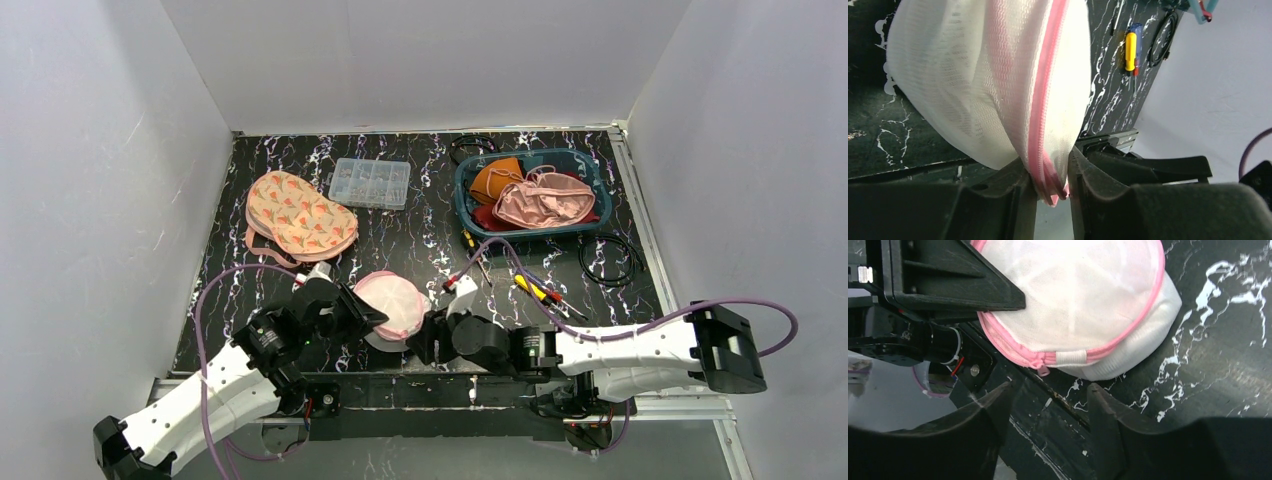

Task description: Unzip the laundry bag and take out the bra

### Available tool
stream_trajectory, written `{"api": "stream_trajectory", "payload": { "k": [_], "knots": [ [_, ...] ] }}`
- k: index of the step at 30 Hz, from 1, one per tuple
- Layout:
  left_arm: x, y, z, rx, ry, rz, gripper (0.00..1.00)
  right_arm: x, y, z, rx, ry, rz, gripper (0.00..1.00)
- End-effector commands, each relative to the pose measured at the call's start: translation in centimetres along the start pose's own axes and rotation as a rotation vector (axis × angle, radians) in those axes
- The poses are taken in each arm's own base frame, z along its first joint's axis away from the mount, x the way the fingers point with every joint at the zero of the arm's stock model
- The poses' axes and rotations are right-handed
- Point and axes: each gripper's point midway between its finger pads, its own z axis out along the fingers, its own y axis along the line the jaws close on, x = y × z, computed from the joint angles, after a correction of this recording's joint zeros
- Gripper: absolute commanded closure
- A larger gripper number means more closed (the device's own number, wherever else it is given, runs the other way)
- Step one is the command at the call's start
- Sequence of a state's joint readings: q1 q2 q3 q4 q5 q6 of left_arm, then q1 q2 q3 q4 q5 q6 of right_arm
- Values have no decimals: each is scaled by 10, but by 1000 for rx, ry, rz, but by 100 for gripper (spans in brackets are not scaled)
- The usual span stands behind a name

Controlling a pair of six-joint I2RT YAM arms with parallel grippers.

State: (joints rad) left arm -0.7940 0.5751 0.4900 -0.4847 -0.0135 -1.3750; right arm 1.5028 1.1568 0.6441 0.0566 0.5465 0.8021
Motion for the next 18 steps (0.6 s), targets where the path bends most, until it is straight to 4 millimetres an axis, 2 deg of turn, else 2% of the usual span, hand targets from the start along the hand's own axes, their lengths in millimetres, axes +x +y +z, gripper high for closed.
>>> {"api": "stream_trajectory", "payload": {
  "k": [1,8,12,18],
  "knots": [
    [2,2,5,17,7,42,76,-7,12,-7,-97,-68,268,32],
    [11,6,16,63,47,24,93,-14,15,0,-184,-156,549,27],
    [10,4,16,87,36,36,96,-22,23,12,-234,-164,634,25],
    [8,-1,12,132,19,52,99,-9,19,36,-187,-101,724,24]
  ]
}}
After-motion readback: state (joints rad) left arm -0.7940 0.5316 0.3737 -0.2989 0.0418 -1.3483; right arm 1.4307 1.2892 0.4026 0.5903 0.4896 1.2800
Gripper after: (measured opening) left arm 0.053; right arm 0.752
